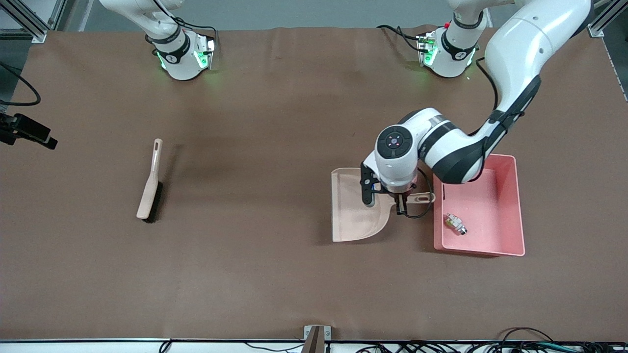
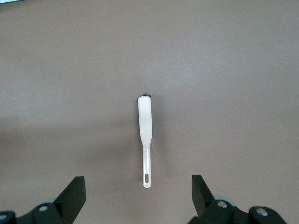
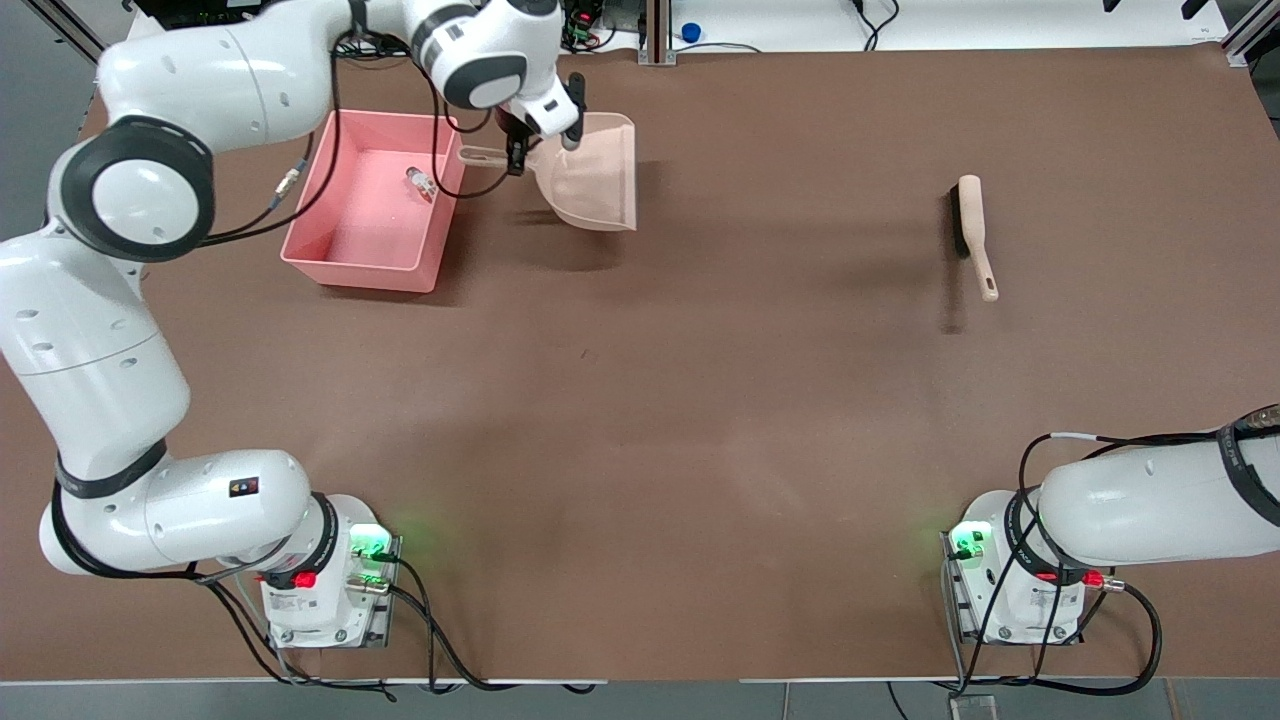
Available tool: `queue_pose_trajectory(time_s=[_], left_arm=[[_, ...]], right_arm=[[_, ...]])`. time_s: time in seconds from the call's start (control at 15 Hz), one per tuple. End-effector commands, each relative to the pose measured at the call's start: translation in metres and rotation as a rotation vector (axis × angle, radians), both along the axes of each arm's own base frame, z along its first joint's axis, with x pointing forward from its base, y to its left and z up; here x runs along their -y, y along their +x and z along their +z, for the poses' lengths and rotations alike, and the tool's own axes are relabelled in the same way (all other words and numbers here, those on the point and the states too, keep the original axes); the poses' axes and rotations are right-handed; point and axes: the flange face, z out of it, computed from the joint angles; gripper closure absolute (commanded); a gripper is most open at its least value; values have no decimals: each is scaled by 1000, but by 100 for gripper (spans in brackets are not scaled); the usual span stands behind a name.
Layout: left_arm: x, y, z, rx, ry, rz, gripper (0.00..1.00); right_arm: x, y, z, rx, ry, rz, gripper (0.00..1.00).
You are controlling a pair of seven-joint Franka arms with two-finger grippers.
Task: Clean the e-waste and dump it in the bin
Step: 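Lower the empty dustpan back onto the table with the left gripper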
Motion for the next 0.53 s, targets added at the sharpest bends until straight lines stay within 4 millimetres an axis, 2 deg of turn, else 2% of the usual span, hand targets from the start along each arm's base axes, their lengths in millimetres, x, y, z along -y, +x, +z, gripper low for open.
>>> queue_pose_trajectory(time_s=[0.0, 0.2, 0.47], left_arm=[[10, 4, -9, 26, -25, -7, 98], [13, 3, -30, 10, -24, -48, 98], [30, -8, -52, -1, 31, -136, 98]], right_arm=[[2, 0, 2, -1, -6, -19, 0], [2, 0, 1, -6, -8, -19, 0], [5, 0, 0, -6, -9, -25, 0]])
